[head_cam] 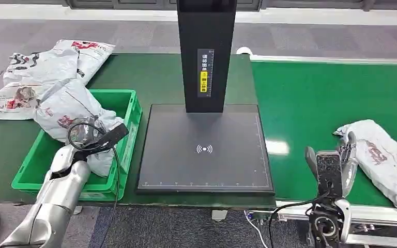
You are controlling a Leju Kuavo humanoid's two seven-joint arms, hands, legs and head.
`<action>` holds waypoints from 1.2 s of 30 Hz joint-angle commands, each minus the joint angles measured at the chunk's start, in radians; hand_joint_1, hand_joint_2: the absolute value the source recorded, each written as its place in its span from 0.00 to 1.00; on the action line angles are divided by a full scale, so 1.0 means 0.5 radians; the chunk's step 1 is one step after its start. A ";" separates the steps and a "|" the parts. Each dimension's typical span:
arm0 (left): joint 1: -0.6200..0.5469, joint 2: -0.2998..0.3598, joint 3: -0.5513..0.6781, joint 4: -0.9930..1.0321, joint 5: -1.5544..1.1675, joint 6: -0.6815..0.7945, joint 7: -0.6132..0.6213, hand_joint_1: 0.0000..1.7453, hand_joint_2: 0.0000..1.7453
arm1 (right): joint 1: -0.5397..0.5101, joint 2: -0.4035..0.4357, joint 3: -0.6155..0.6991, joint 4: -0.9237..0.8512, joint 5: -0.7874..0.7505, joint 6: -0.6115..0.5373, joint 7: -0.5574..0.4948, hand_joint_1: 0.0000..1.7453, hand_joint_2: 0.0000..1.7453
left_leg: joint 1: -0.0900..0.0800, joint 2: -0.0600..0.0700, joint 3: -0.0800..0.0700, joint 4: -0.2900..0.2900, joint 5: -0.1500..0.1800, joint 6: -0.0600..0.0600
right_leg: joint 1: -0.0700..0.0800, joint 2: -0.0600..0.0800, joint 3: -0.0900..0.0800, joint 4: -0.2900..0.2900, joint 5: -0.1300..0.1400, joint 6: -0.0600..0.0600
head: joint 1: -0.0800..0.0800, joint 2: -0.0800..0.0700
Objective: Moved the parcel from conveyor to table for the left to box.
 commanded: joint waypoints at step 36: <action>-0.081 -0.461 -0.374 0.020 2.140 -0.014 -1.014 0.00 0.00 | -0.126 -0.049 -0.035 0.294 -0.072 0.050 0.009 0.00 1.00 | 0.001 -0.003 0.004 -0.003 0.000 0.000 | 0.002 -0.004 0.006 -0.005 0.000 0.000 | 0.000 0.000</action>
